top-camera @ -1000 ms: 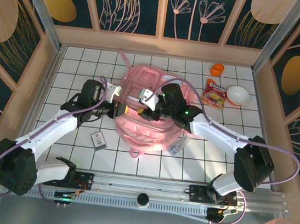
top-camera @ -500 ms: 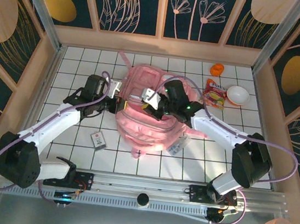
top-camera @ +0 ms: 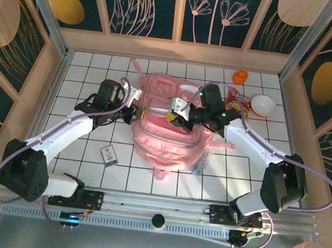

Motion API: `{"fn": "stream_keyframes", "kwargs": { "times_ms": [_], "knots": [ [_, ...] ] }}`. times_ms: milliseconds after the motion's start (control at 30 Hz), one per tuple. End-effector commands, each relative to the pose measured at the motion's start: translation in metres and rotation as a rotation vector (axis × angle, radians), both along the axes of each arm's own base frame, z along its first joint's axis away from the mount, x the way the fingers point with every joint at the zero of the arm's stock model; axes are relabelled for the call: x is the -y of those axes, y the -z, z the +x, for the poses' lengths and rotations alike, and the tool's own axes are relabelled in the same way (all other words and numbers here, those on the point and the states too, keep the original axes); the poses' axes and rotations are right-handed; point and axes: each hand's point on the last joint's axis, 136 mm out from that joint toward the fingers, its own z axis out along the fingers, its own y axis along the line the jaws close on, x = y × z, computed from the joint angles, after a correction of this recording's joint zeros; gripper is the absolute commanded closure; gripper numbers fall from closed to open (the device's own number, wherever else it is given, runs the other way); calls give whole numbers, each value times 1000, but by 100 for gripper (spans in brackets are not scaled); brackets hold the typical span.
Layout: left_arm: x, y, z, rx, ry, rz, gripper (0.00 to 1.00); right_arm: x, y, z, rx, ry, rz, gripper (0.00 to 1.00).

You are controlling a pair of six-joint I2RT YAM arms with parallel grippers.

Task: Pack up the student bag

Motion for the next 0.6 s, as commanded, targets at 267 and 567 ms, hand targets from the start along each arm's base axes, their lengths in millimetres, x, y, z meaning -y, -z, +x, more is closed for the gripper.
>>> {"fn": "stream_keyframes", "kwargs": {
  "times_ms": [267,567],
  "knots": [
    [-4,-91,-2,560,202,25,33,-10,-17,11,11,-47,31,100],
    [33,-57,-39,657,608,154,30,-31,-26,-1,48,-174,55,100]
  ]
}}
